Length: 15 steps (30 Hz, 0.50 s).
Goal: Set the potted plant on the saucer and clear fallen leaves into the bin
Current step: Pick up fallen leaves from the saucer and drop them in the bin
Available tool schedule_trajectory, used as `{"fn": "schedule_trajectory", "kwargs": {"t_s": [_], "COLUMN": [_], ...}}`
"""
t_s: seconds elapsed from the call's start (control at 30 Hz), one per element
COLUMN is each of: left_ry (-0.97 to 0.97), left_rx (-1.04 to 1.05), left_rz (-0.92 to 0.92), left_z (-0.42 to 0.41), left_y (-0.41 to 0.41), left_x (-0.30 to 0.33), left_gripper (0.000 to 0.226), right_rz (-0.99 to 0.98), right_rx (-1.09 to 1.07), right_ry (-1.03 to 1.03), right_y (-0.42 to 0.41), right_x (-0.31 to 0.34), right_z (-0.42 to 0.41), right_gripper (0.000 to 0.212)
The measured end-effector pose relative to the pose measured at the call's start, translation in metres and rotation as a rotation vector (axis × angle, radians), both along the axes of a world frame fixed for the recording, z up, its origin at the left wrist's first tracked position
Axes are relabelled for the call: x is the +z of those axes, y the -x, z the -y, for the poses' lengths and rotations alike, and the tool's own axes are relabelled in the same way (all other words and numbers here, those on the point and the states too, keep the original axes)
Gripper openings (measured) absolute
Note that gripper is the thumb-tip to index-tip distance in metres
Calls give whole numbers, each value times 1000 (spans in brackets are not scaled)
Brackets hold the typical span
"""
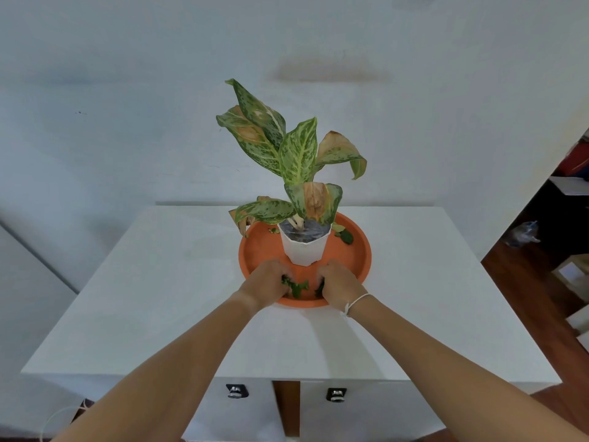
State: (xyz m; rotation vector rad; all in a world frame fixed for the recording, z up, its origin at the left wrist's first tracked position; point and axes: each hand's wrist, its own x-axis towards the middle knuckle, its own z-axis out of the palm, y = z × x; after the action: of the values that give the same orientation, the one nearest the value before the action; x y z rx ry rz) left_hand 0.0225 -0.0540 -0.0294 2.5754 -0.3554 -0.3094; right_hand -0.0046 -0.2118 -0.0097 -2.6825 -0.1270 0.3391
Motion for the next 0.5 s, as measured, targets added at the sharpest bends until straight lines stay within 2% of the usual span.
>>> {"fn": "schedule_trajectory", "kwargs": {"t_s": [0.13, 0.23, 0.3, 0.4, 0.5], "left_ry": [32, 69, 165, 551, 945], "left_rx": [1, 36, 129, 379, 573], "left_rz": [7, -6, -68, -280, -518], "left_z": [3, 4, 5, 4, 5], "left_y": [3, 3, 0, -6, -7], "left_x": [2, 1, 5, 12, 16], "left_gripper": [29, 36, 36, 27, 24], "right_rz": [-55, -168, -196, -218, -393], "right_rx": [-19, -153, -266, -437, -604], "right_ry": [-43, -314, -455, -638, -1150], "right_y": [-6, -19, -28, -33, -27], "right_x": [0, 3, 1, -3, 1], "right_z": [1, 8, 14, 21, 22], "right_gripper": [31, 39, 34, 25, 24]}}
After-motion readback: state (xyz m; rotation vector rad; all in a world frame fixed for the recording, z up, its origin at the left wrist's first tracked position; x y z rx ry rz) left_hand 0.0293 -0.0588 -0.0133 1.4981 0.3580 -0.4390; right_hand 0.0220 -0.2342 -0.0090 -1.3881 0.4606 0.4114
